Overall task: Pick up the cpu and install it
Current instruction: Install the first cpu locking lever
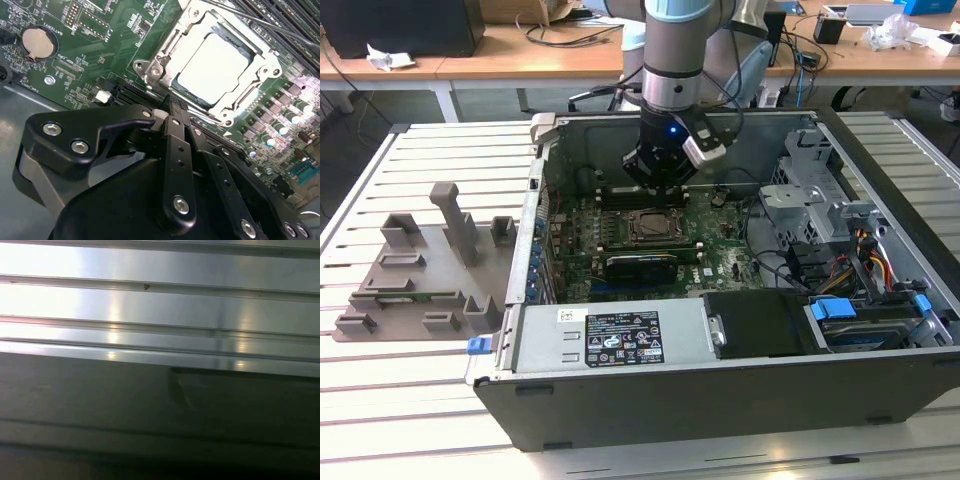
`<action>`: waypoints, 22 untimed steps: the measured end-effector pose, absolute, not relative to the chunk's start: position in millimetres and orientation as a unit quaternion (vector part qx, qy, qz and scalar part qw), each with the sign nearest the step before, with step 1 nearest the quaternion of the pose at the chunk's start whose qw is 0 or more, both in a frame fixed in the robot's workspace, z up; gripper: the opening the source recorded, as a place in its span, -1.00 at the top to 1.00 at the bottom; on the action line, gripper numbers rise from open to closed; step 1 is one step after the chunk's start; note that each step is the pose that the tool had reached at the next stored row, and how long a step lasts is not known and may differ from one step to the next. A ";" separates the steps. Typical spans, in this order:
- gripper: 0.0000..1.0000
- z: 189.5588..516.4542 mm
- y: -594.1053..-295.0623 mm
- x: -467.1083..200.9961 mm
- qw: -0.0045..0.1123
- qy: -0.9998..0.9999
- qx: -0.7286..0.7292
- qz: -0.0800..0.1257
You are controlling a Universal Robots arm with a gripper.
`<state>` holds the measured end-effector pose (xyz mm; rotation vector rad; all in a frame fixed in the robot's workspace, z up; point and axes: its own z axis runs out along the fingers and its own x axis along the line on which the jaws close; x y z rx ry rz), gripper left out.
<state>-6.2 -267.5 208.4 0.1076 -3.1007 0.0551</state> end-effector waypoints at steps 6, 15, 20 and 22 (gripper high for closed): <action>0.79 206.3 -268.7 -3.7 0.019 -0.999 0.035 0.018; 0.79 202.8 -272.8 -0.9 0.019 -0.999 0.035 0.018; 0.79 202.4 -272.6 -0.8 0.019 -0.999 0.035 0.009; 0.79 202.4 -272.6 -0.8 0.019 -0.999 0.035 0.004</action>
